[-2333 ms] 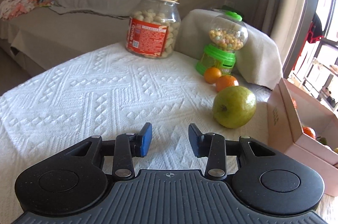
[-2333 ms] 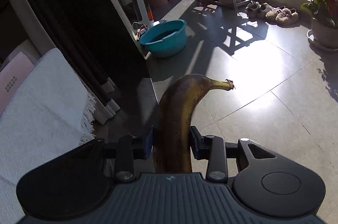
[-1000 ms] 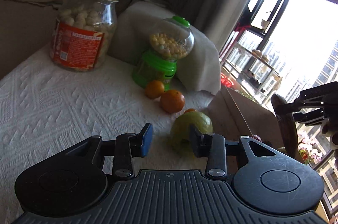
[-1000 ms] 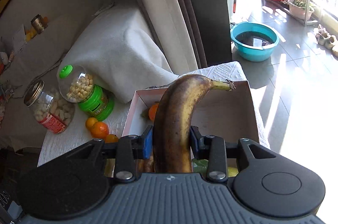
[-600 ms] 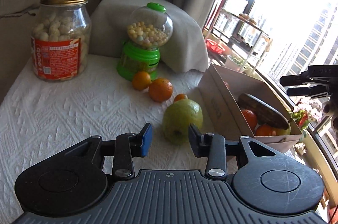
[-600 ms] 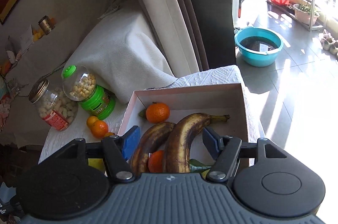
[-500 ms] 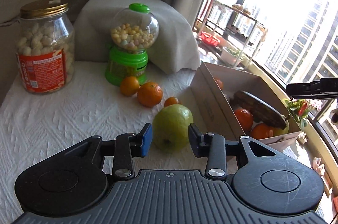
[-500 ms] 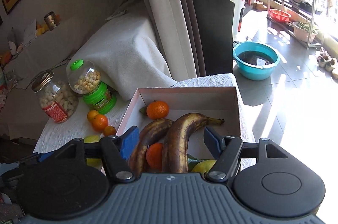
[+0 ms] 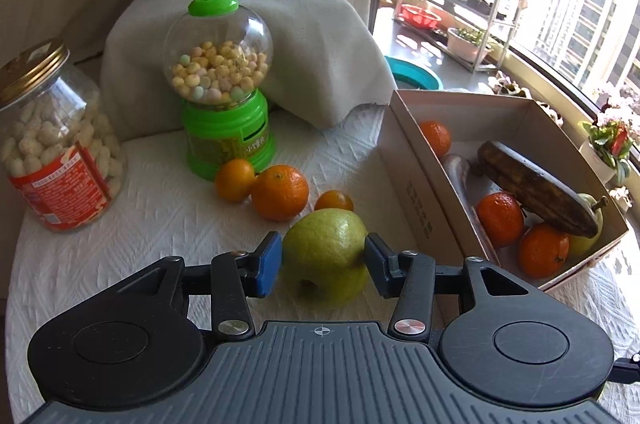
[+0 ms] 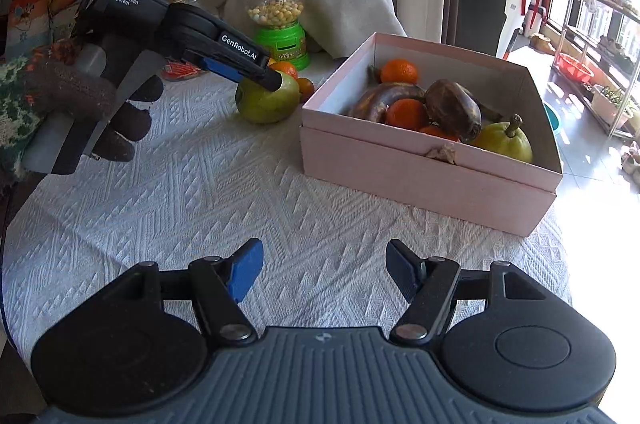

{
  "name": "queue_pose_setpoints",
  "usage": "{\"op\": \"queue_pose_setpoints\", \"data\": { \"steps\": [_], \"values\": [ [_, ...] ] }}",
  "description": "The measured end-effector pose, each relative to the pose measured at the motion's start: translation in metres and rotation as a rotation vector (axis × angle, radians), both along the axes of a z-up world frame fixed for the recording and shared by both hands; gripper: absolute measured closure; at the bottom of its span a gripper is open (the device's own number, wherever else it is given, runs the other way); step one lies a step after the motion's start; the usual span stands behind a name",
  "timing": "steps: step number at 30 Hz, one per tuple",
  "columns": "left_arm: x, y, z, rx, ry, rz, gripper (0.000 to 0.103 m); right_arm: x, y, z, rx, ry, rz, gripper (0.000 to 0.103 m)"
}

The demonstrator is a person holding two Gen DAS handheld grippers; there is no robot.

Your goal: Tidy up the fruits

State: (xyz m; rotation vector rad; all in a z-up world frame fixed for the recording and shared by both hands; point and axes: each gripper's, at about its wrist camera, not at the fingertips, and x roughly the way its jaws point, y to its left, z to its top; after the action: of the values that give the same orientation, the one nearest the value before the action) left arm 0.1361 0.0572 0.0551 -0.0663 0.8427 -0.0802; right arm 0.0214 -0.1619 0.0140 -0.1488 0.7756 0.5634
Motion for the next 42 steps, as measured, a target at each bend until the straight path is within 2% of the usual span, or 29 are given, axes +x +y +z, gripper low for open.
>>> {"op": "queue_pose_setpoints", "data": {
  "steps": [3, 7, 10, 11, 13, 15, 18, 22, 25, 27, 30, 33, 38, 42],
  "values": [
    [-0.003, 0.011, 0.000, -0.049, 0.037, 0.022, 0.051, -0.006, 0.002, 0.002, 0.034, 0.004, 0.026, 0.035],
    [-0.028, 0.022, -0.001, -0.041, 0.030, 0.048, 0.050, 0.001, 0.008, 0.021, 0.101, -0.037, 0.052, 0.035],
    [-0.047, 0.029, -0.001, -0.014, 0.027, 0.087, 0.056, 0.025, 0.027, 0.038, 0.141, -0.072, 0.053, 0.035],
    [-0.053, 0.032, -0.001, -0.005, 0.025, 0.095, 0.056, 0.036, 0.035, 0.043, 0.148, -0.070, 0.045, 0.038],
    [-0.065, 0.037, 0.001, -0.001, 0.021, 0.113, 0.056, 0.066, 0.056, 0.051, 0.158, -0.046, 0.040, 0.064],
    [-0.075, 0.043, 0.006, 0.003, 0.014, 0.132, 0.056, 0.090, 0.076, 0.053, 0.143, -0.035, 0.045, 0.072],
    [-0.087, 0.050, 0.013, 0.028, -0.001, 0.147, 0.056, 0.117, 0.115, 0.049, 0.050, -0.077, 0.045, 0.078],
    [-0.097, 0.061, 0.020, 0.024, -0.014, 0.158, 0.056, 0.145, 0.148, 0.037, -0.051, -0.125, 0.035, 0.078],
    [-0.107, 0.075, 0.021, -0.015, -0.047, 0.186, 0.056, 0.154, 0.149, 0.031, -0.037, -0.090, 0.056, 0.078],
    [-0.109, 0.083, 0.020, -0.050, -0.071, 0.199, 0.056, 0.145, 0.145, 0.025, -0.004, -0.038, 0.104, 0.078],
    [-0.109, 0.088, 0.016, -0.102, -0.089, 0.196, 0.056, 0.104, 0.138, 0.025, -0.010, -0.131, 0.149, 0.075],
    [-0.105, 0.084, 0.013, -0.140, -0.106, 0.152, 0.056, 0.065, 0.121, 0.027, 0.027, -0.158, 0.223, 0.074],
    [-0.078, 0.062, 0.007, -0.201, -0.097, 0.081, 0.056, 0.029, 0.110, 0.020, 0.114, -0.069, 0.350, 0.075],
    [-0.065, 0.044, 0.005, -0.177, -0.075, 0.032, 0.056, 0.021, 0.116, 0.005, 0.095, -0.062, 0.371, 0.075]
  ]
}}
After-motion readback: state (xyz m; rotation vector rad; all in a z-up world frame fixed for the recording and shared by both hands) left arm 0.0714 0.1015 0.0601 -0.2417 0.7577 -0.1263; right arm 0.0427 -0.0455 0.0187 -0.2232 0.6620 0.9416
